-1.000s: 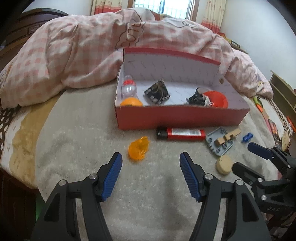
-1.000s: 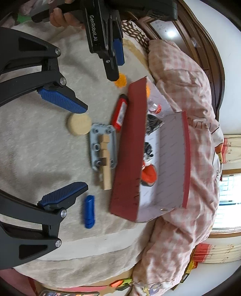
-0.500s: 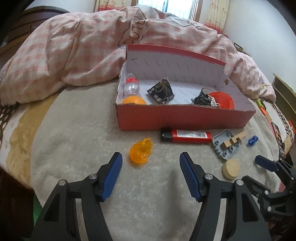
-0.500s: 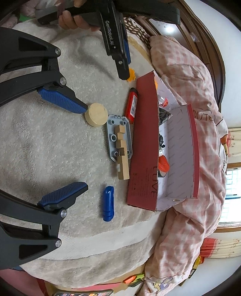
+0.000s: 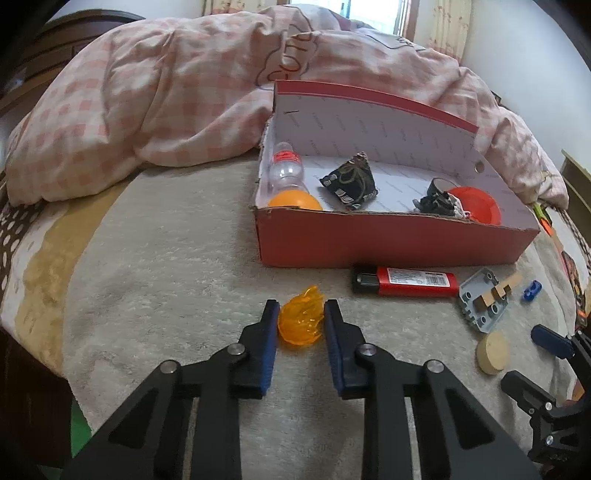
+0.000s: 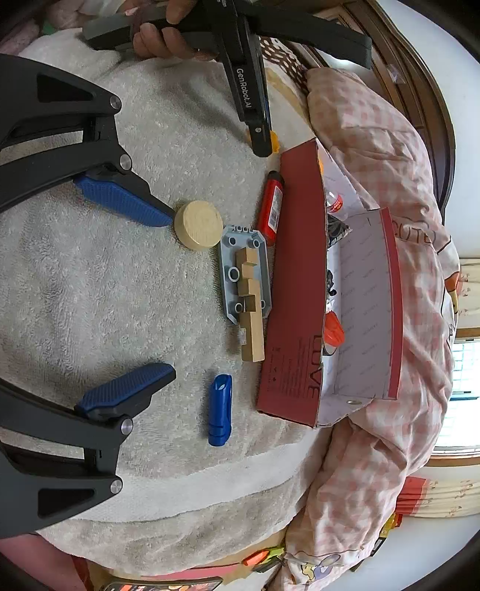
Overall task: Organize objects
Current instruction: 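Grasp the orange translucent piece with the left tool while the right tool grasps the blue handle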
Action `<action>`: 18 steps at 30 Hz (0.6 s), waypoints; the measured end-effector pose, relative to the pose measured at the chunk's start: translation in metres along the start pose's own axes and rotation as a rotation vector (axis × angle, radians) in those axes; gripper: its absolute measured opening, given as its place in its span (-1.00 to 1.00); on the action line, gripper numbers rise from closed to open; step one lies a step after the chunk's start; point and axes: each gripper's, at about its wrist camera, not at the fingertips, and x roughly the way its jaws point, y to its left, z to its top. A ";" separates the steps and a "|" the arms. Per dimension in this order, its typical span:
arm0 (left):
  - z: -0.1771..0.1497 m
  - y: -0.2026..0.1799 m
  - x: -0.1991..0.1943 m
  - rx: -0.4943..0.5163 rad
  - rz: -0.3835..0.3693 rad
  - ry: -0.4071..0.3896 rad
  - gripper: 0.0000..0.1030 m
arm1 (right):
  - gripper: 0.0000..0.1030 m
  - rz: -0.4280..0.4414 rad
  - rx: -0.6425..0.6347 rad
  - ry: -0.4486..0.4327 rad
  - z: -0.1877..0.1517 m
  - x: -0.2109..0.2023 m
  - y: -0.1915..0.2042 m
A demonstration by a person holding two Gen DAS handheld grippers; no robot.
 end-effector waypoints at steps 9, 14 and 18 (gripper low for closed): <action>-0.003 -0.004 0.000 0.033 0.023 -0.019 -0.55 | 0.52 -0.099 0.049 -0.054 0.012 -0.008 -0.027; -0.004 -0.007 0.000 0.044 0.034 -0.023 -0.55 | 0.52 -0.123 0.097 -0.046 0.023 0.000 -0.047; -0.004 -0.007 0.000 0.045 0.035 -0.024 -0.55 | 0.51 -0.138 0.078 -0.027 0.028 0.010 -0.049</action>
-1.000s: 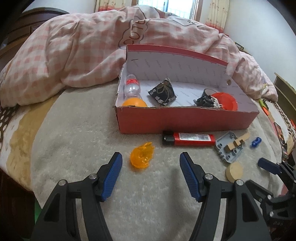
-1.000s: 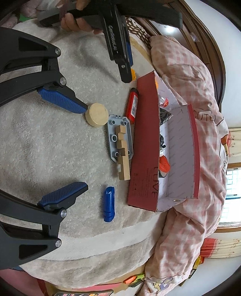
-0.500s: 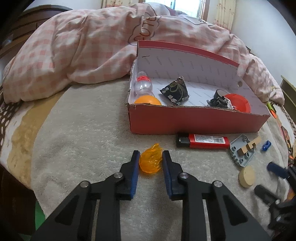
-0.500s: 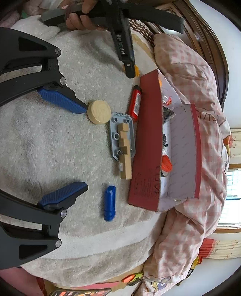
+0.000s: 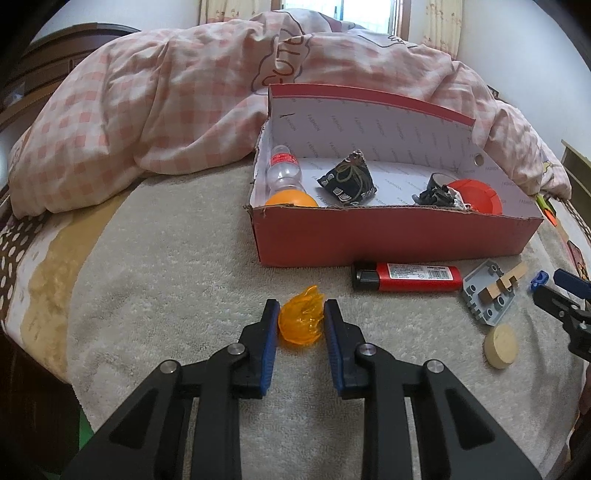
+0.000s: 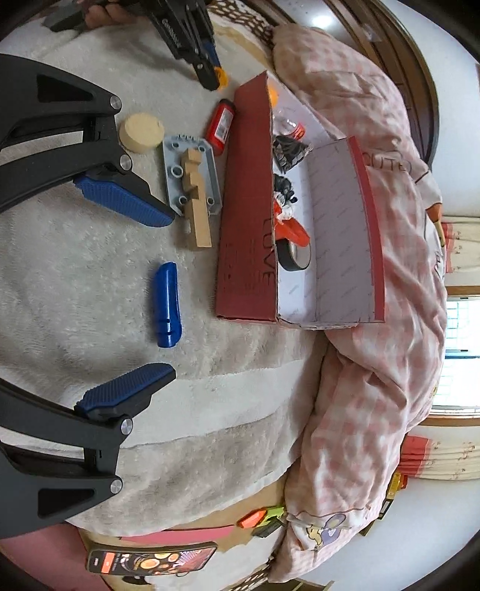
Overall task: Organize objects
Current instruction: 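Grasp the orange translucent piece with the left tool while the right tool grasps the blue handle, then carry the orange piece and blue handle over the red box with both tools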
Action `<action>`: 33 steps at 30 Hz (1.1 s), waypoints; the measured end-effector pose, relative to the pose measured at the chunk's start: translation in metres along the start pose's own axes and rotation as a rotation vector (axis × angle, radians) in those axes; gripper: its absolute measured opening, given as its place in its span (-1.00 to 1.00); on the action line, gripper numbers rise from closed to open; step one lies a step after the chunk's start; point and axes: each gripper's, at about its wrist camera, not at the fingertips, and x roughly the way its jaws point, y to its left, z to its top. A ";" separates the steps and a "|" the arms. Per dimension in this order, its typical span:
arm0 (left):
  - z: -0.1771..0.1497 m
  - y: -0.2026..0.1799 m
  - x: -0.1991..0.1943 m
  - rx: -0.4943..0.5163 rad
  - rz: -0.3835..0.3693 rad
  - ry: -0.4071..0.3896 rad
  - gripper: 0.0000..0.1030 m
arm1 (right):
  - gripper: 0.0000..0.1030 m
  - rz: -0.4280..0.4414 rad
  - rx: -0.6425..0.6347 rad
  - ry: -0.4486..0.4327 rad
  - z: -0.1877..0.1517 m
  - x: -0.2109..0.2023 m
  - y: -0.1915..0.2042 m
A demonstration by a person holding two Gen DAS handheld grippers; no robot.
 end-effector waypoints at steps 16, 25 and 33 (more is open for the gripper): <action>-0.001 0.002 0.000 -0.006 -0.010 -0.003 -0.55 | 0.00 -0.019 0.029 -0.021 -0.009 0.012 -0.007; -0.003 0.007 -0.009 -0.023 -0.041 -0.014 -0.56 | -0.01 -0.015 0.038 -0.044 -0.012 0.009 -0.008; 0.000 0.001 -0.037 0.018 -0.065 -0.064 -0.56 | -0.01 0.024 0.045 -0.061 -0.017 -0.006 -0.007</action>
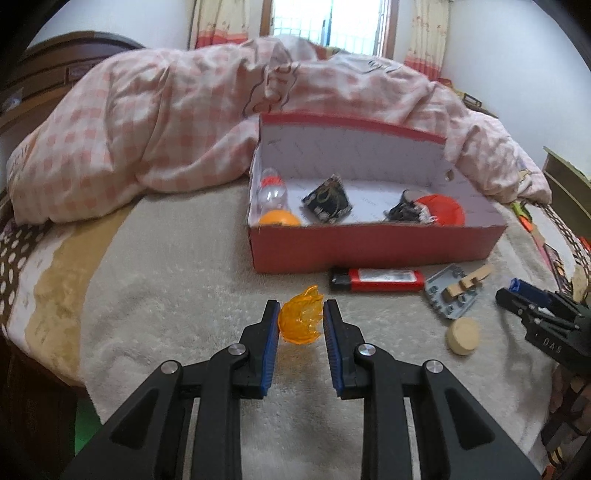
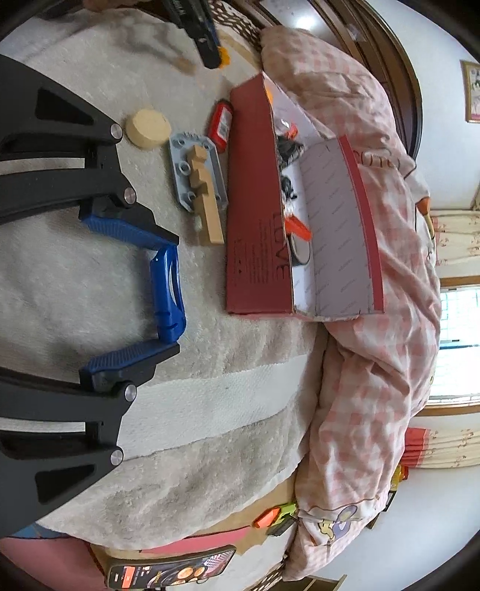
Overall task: Organize objects
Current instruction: 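Carry the orange piece and blue handle over the red box with both tools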
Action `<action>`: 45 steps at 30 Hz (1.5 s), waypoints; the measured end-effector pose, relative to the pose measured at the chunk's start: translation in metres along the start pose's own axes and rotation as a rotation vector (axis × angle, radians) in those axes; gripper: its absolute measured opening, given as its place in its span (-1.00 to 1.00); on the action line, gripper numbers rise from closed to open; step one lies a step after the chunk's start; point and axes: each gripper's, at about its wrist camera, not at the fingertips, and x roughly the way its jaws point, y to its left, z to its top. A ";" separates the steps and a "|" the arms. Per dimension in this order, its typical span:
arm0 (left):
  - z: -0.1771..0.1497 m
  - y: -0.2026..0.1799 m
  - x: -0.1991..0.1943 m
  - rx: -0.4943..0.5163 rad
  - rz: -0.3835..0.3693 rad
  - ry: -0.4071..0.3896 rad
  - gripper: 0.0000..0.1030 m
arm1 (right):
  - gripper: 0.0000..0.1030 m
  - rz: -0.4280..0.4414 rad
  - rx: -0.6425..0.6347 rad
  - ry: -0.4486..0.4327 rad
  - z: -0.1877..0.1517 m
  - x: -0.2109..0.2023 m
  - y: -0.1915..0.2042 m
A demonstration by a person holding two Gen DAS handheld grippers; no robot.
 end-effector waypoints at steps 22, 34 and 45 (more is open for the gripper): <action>0.044 -0.023 -0.006 0.055 -0.047 -0.072 -0.56 | -0.01 0.137 -0.096 -0.071 0.028 -0.032 0.045; 0.085 -0.026 0.047 0.039 -0.023 -0.037 -0.56 | -0.01 0.155 -0.101 -0.068 0.053 -0.010 0.047; 0.121 -0.031 0.101 0.027 0.009 0.026 -0.56 | -0.01 0.126 -0.092 -0.028 0.102 0.033 0.045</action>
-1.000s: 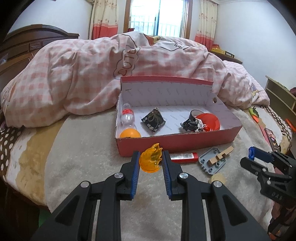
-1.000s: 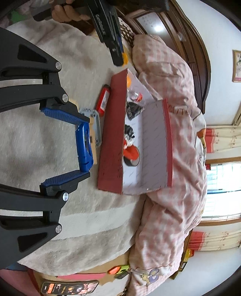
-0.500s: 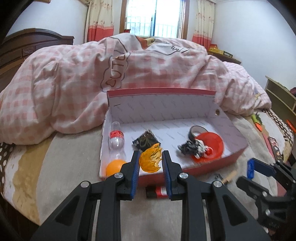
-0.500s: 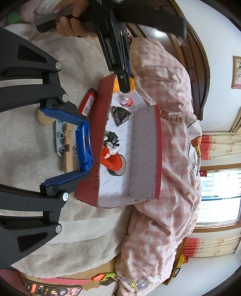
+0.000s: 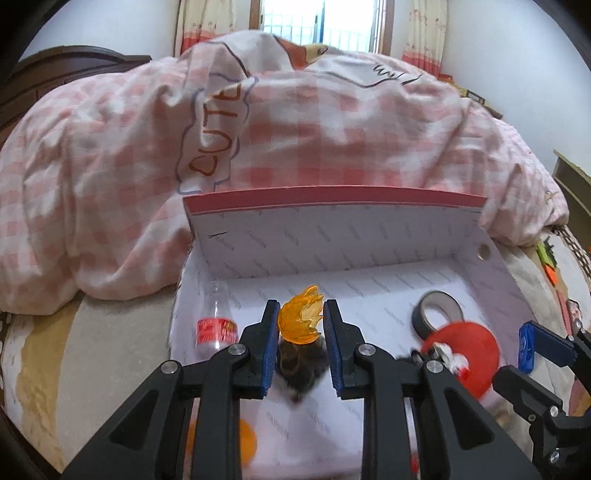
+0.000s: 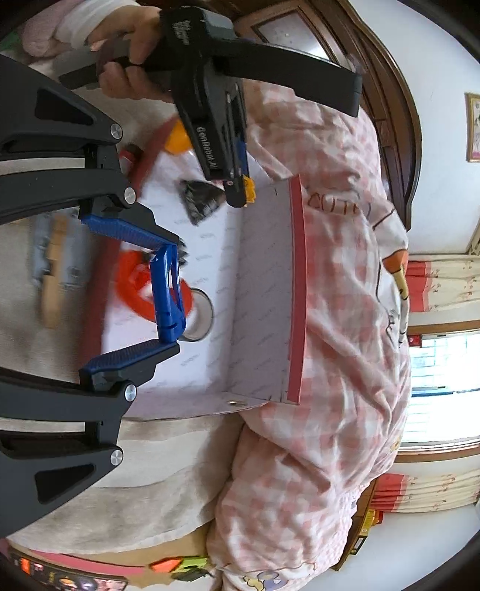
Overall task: Organize objects
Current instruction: 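Carry the orange piece and blue handle over the red box with both tools, then open the left tool to drop the orange piece while the right tool releases the blue handle in the box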
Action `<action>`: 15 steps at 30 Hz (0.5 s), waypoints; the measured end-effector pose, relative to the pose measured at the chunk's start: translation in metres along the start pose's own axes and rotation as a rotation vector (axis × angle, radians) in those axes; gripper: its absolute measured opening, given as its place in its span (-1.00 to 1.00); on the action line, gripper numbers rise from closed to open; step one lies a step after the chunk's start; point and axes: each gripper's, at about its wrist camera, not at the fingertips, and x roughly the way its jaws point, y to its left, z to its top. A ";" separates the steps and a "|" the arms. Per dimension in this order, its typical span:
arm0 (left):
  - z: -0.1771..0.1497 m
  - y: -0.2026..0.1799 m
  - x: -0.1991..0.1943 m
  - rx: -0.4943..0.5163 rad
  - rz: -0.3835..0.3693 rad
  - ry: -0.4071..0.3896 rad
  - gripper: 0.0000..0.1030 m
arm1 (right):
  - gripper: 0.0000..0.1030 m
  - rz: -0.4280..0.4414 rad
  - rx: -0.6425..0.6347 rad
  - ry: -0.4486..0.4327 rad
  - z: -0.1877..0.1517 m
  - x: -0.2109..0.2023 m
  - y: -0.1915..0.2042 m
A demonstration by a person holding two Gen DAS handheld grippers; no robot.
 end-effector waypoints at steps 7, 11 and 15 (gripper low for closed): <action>0.007 0.004 0.027 -0.021 0.037 0.057 -0.55 | -0.01 -0.013 -0.002 0.052 0.018 0.038 -0.001; 0.006 0.004 0.034 -0.026 0.045 0.078 -0.55 | -0.01 -0.029 -0.020 0.067 0.023 0.053 0.000; 0.006 0.004 0.039 -0.030 0.037 0.087 -0.55 | -0.01 -0.040 -0.021 0.090 0.028 0.066 -0.004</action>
